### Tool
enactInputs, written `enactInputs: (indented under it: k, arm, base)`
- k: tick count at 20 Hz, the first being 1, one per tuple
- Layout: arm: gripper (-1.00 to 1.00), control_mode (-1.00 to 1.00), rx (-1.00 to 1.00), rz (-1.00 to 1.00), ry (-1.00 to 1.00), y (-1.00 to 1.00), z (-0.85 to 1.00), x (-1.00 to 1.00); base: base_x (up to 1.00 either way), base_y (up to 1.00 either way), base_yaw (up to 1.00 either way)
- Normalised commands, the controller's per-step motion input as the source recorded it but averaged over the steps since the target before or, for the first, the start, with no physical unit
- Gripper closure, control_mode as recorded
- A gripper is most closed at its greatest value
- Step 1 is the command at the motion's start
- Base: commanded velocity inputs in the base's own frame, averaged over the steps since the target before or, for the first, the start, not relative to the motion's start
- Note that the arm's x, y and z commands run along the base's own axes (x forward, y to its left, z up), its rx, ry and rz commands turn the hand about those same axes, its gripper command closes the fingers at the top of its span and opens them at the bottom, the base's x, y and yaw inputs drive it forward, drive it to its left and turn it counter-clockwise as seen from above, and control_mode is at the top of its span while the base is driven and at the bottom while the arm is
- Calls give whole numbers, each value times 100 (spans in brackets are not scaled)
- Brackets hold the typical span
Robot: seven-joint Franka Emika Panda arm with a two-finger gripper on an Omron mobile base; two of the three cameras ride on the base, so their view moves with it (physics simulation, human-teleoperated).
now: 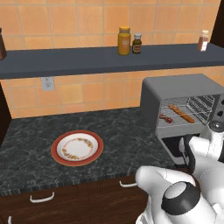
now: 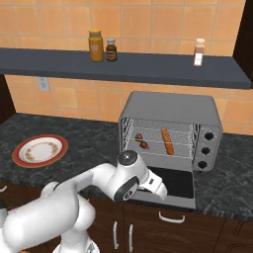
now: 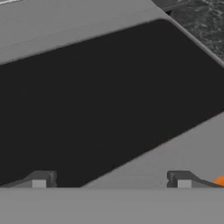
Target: Pick up the kebab skewer and baguette bread, and place them inside the toaster oven. Close the toaster oven door and start by setting the timer.
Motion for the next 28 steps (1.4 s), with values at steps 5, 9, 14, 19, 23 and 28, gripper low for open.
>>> enactInputs:
  k: [5, 9, 14, 19, 23, 28]
  arm:
    - [-100, -100, 0, 24, 8, 0, 0, -67]
    - [-100, -100, 0, 19, 16, 4, -3, -61]
    - [-100, -100, 0, 9, 8, 8, -13, -21]
    - [-100, -100, 0, 7, 0, 10, -37, 21]
    - [-100, -100, 0, 4, 0, 0, -41, 4]
    - [-100, -100, 4, 0, 0, 0, -21, 14]
  base:
    - [0, 0, 0]
    - [0, 0, 0]
    - [0, 0, 0]
    - [0, 0, 0]
    - [0, 0, 0]
    - [0, 0, 0]
